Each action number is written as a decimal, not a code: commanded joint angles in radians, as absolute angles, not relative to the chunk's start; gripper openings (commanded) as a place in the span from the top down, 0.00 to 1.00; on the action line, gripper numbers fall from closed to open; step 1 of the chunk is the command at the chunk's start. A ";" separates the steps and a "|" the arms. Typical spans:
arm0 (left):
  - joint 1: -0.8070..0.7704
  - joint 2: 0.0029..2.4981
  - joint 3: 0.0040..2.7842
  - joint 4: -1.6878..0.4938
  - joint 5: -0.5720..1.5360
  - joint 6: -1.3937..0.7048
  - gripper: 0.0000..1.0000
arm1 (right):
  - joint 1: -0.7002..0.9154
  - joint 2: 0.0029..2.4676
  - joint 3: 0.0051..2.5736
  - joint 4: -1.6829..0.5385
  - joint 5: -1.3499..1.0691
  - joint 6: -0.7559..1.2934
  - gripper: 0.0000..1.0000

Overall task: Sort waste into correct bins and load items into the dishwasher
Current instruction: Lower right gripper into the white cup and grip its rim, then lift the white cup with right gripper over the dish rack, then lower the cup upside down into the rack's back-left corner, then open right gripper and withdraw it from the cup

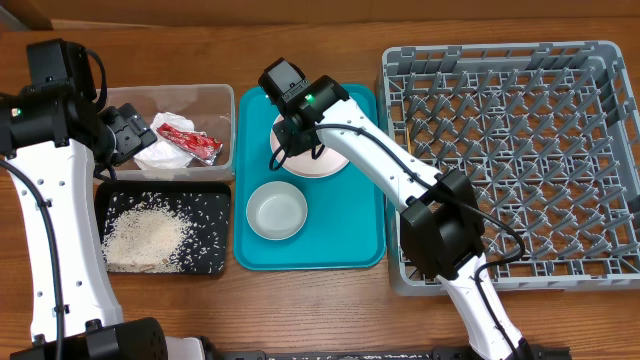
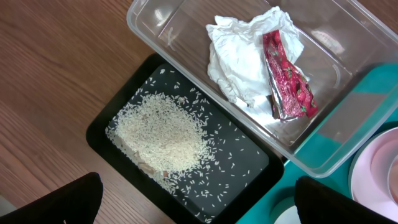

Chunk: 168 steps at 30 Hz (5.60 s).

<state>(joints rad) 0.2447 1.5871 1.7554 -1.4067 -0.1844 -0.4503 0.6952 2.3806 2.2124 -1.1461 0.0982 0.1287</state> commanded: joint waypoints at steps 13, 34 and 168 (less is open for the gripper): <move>0.248 1.591 1.769 -1.406 -0.191 -0.453 0.00 | 0.677 2.134 2.304 -1.185 0.102 0.130 0.96; 0.248 1.591 1.769 -1.406 -0.191 -0.453 0.00 | -0.009 1.979 2.041 -1.269 -1.065 -0.167 0.96; 0.248 1.591 1.769 -1.406 -0.191 -0.453 0.00 | 0.357 1.794 1.709 -1.104 -0.287 0.178 0.83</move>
<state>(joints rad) 0.2447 1.5871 1.7554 -1.4067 -0.1844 -0.4503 0.2718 1.8004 1.7069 -1.1362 -0.3737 0.0761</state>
